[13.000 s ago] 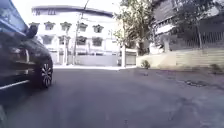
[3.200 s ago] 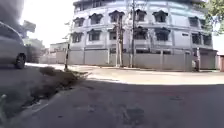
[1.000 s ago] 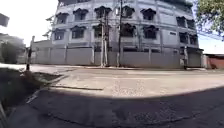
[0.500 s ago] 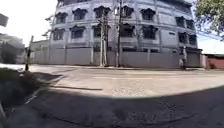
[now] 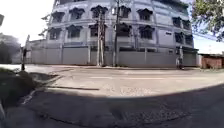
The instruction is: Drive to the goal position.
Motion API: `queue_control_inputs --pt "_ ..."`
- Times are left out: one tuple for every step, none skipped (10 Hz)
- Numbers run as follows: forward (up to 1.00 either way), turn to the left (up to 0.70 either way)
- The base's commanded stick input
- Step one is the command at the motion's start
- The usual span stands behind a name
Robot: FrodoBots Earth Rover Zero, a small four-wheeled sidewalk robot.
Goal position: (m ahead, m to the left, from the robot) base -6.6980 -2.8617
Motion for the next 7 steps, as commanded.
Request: queue_control_inputs --pt "0.0 -0.98" --pt "0.0 -0.98" --pt "0.0 -0.98" --pt "0.0 -0.98" --pt "0.0 -0.98" --pt "0.0 -0.97" --pt "0.0 -0.96"
